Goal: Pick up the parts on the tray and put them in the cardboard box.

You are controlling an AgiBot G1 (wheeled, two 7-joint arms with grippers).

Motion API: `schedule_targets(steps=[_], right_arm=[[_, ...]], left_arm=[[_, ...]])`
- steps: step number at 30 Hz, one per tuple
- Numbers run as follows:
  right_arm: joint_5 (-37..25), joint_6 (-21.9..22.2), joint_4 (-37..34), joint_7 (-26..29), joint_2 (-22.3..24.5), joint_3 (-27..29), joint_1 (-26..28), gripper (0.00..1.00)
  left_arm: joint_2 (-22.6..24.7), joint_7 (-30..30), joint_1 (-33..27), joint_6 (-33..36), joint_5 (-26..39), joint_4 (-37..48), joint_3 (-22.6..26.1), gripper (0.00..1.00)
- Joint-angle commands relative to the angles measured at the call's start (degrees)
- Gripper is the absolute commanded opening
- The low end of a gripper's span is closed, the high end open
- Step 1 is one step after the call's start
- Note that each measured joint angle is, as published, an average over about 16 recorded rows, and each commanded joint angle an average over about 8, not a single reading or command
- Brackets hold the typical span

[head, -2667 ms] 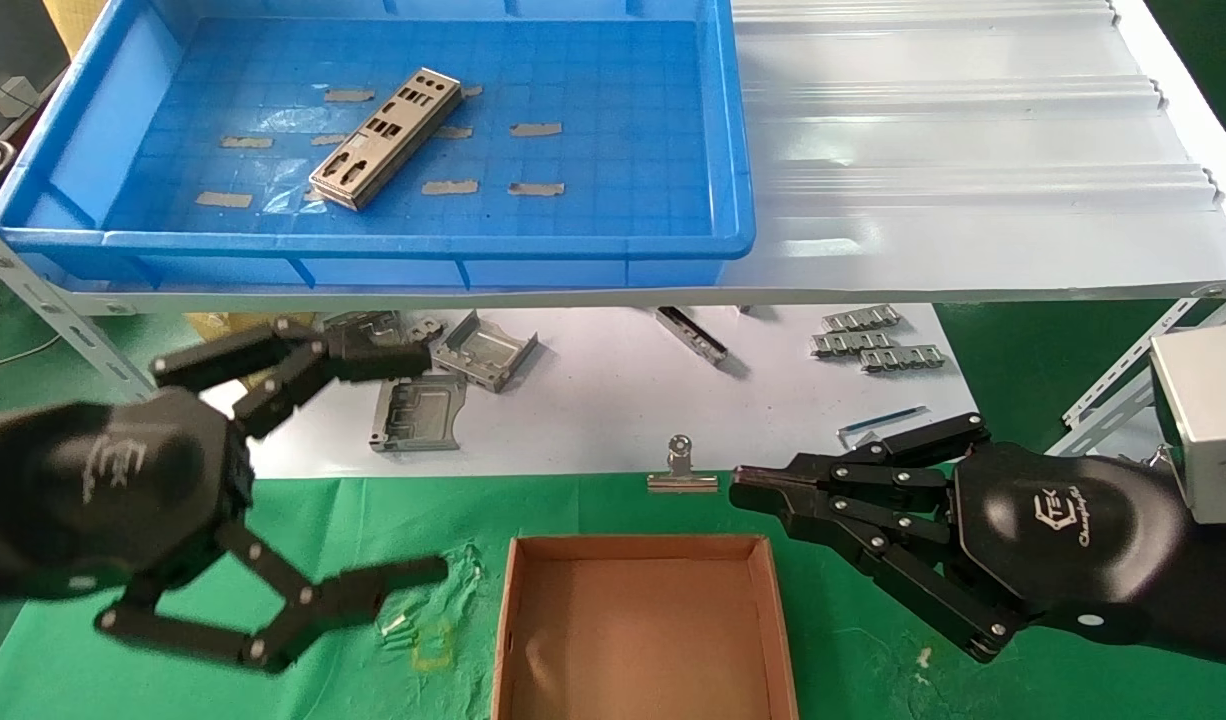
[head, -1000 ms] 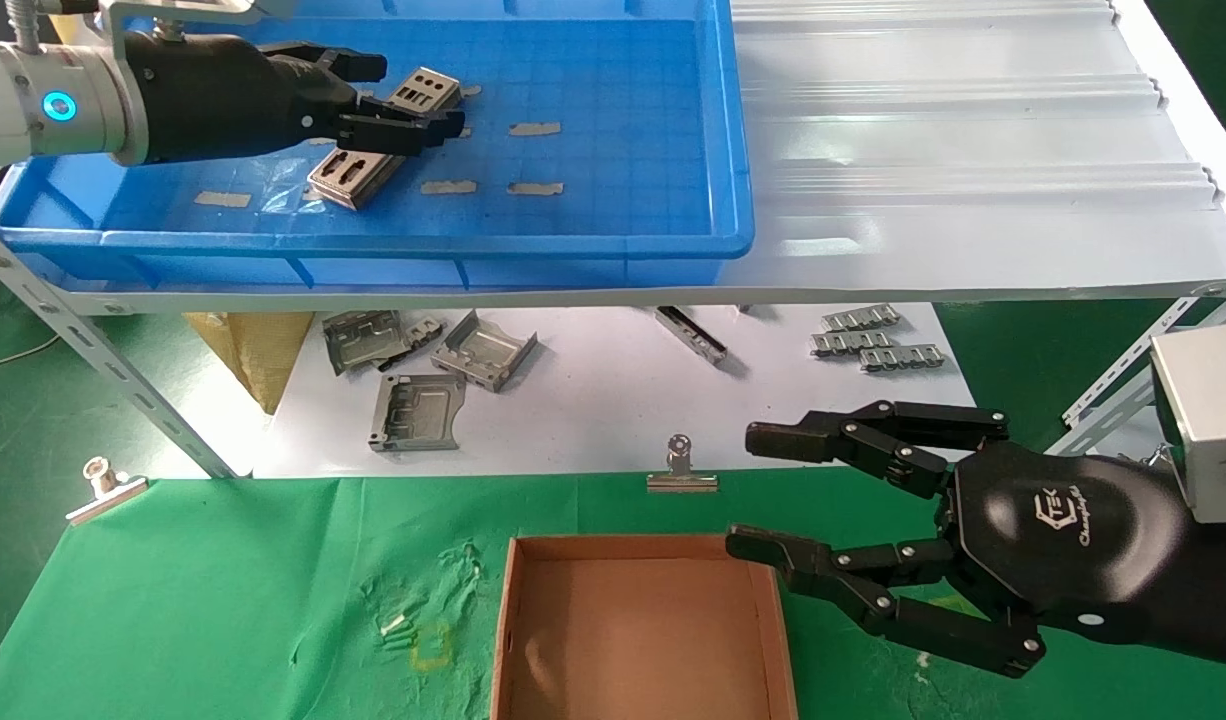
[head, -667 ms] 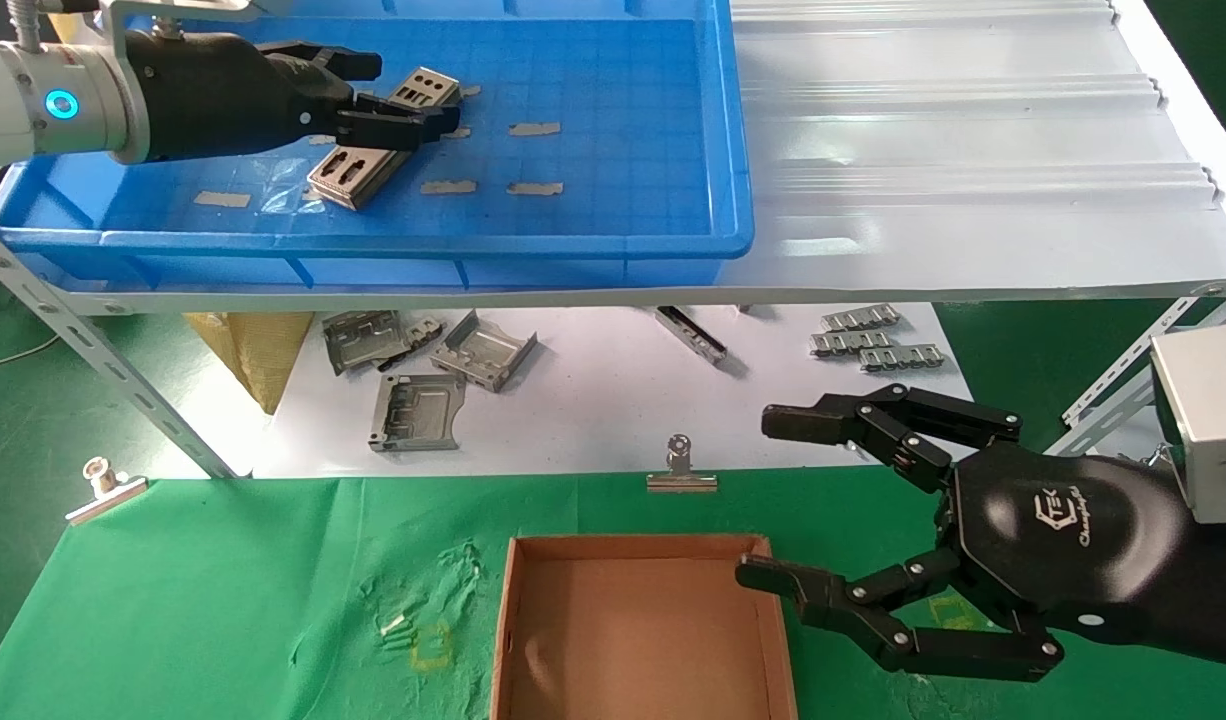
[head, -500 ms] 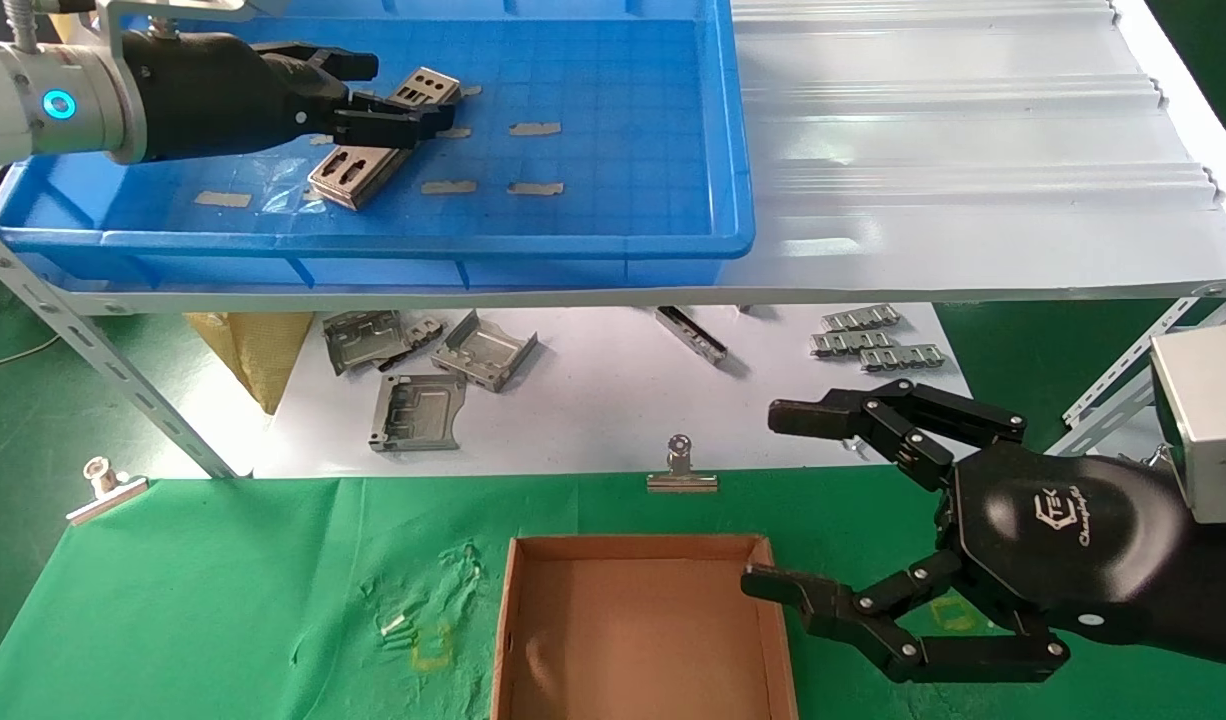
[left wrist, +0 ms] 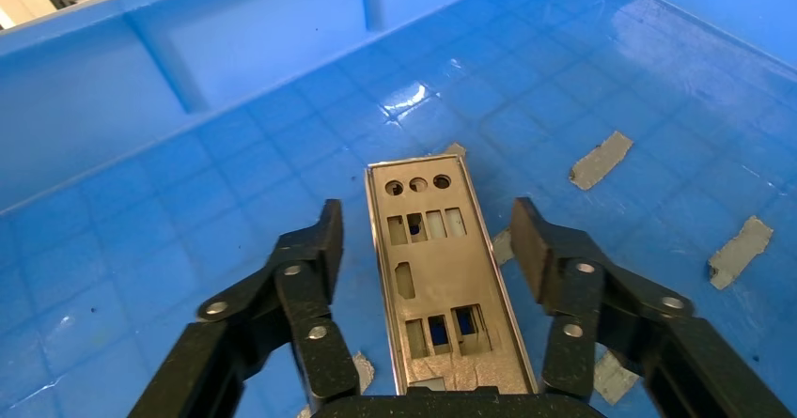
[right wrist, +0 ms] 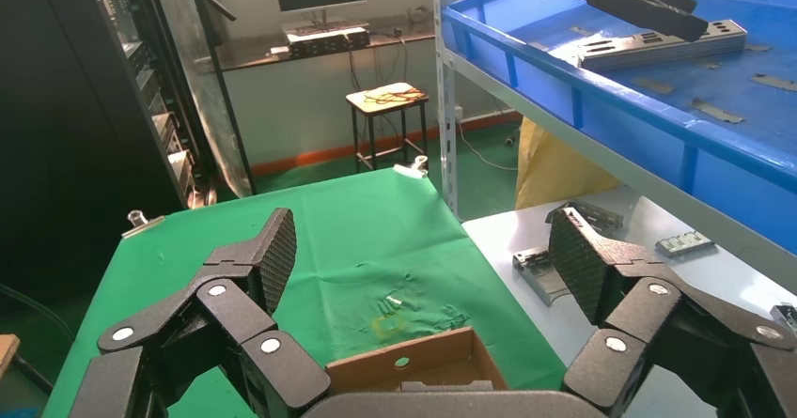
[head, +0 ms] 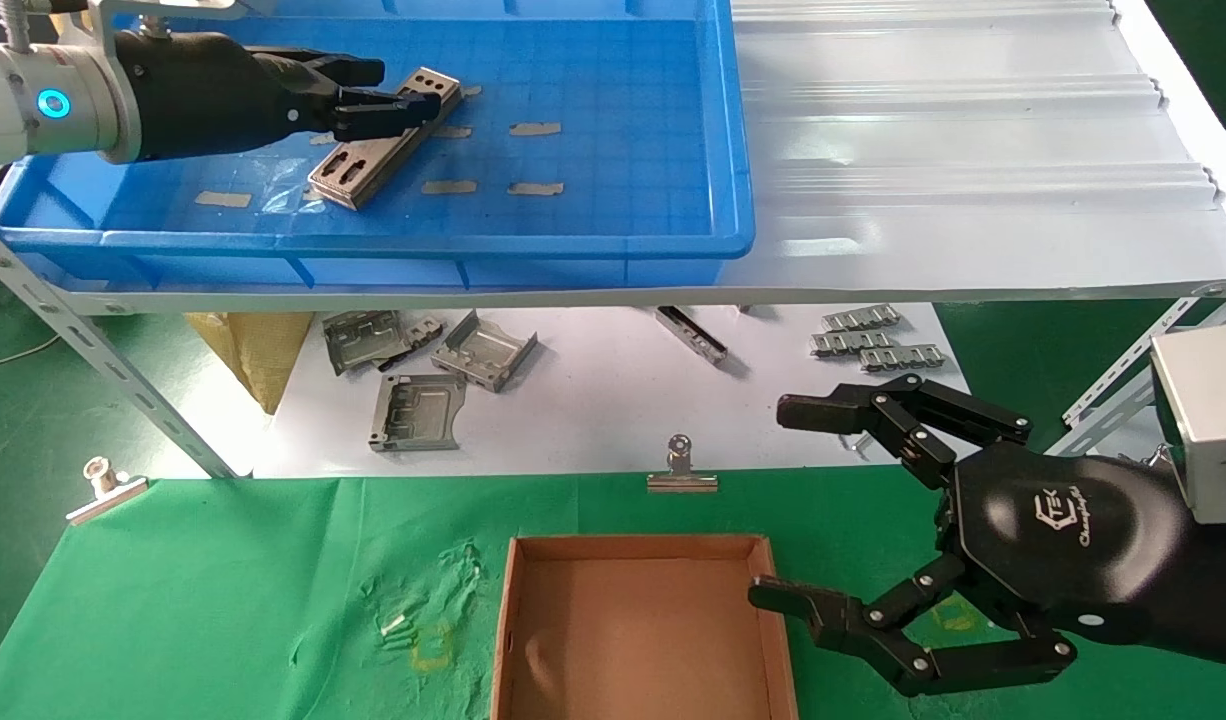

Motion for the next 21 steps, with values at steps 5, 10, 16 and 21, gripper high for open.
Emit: schedule_targets(steps=[5, 10, 16, 21], right_arm=[[0.00, 0.00, 0.00, 0.00, 0.00, 0.00, 0.00, 1.00], [0.00, 0.00, 0.00, 0.00, 0.00, 0.00, 0.00, 1.00], [0.00, 0.00, 0.00, 0.00, 0.00, 0.00, 0.00, 1.00], [0.00, 0.00, 0.00, 0.00, 0.00, 0.00, 0.00, 1.00]], left_arm=[[0.15, -0.32, -0.02, -0.15, 0.48, 0.23, 0.35, 0.00], [0.32, -0.60, -0.03, -0.70, 1.03, 0.36, 0.73, 0.00], [0.28, -0.53, -0.10, -1.23, 0.95, 0.10, 0.67, 0.00], [0.23, -0.20, -0.08, -1.49, 0.83, -0.16, 0.58, 0.04]])
